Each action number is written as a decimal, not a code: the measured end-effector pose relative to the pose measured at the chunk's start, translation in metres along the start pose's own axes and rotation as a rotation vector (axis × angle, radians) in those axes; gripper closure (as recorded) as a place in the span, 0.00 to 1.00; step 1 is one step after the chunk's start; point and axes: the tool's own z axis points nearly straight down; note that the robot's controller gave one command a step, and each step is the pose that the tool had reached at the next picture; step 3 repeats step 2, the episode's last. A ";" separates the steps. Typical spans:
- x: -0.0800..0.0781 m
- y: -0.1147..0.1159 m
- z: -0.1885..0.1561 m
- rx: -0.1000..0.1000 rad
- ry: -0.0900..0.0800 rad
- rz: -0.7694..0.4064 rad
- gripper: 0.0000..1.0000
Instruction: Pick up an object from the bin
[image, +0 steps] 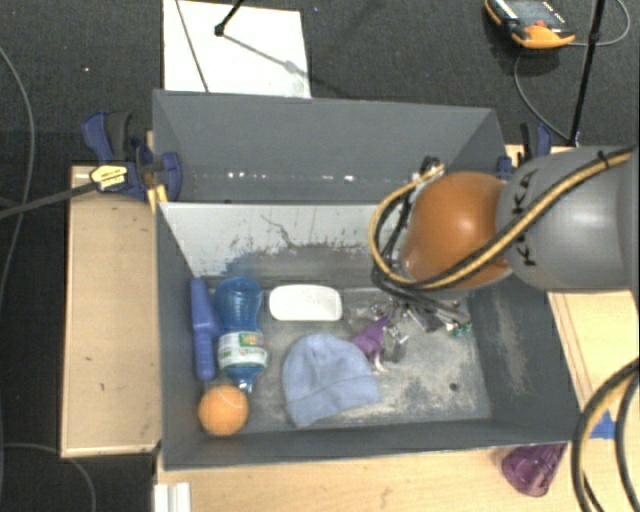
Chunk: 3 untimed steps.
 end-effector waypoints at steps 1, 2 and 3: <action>-0.006 -0.006 0.004 -0.001 0.000 -0.033 1.00; -0.013 -0.015 0.006 0.000 -0.002 -0.037 1.00; -0.013 -0.015 0.006 0.000 -0.002 -0.037 1.00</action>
Offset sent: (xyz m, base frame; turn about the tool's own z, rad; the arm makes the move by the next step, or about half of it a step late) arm 0.0232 -0.0094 -0.0073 -0.0383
